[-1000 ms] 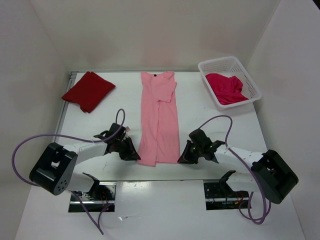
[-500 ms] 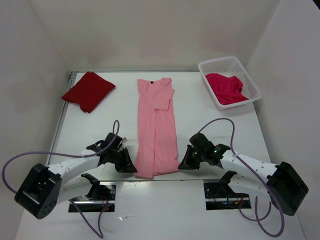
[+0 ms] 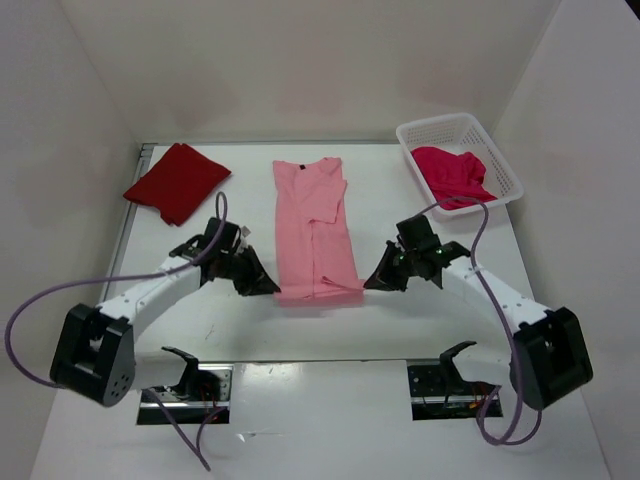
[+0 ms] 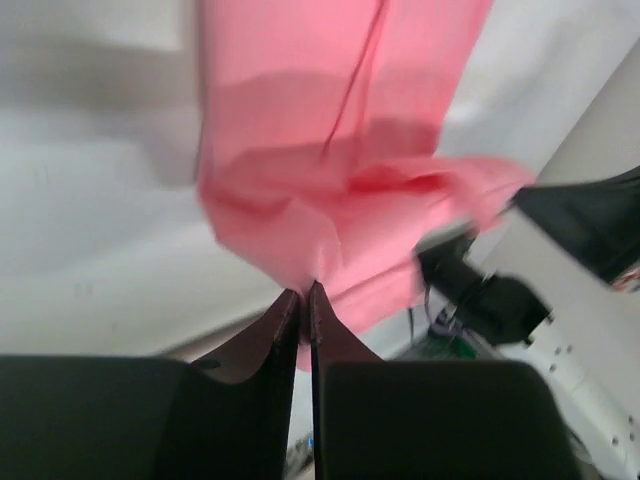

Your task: Fold and stack the t-shirts

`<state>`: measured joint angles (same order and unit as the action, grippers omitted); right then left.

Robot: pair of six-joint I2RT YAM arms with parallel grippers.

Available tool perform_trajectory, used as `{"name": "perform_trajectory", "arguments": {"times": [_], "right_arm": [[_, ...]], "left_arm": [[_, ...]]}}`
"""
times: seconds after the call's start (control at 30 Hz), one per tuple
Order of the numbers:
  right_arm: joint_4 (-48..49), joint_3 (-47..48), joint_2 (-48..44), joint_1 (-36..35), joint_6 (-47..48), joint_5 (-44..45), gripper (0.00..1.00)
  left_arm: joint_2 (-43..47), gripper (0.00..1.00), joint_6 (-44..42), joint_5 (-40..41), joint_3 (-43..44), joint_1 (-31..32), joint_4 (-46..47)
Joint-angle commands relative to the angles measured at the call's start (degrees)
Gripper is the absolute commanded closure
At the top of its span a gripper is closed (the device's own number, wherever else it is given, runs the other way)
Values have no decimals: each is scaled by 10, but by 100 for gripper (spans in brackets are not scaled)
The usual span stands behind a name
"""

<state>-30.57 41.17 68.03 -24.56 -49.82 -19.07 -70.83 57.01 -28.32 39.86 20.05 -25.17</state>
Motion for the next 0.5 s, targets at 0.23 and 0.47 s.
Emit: {"name": "perform_trajectory", "arguments": {"times": [0.23, 0.47], "right_arm": [[41, 216, 262, 36, 164, 49, 100], [43, 355, 352, 36, 188, 68, 100]], "left_arm": [[-204, 86, -73, 72, 195, -58, 91], [-268, 86, -80, 92, 253, -76, 115]]}}
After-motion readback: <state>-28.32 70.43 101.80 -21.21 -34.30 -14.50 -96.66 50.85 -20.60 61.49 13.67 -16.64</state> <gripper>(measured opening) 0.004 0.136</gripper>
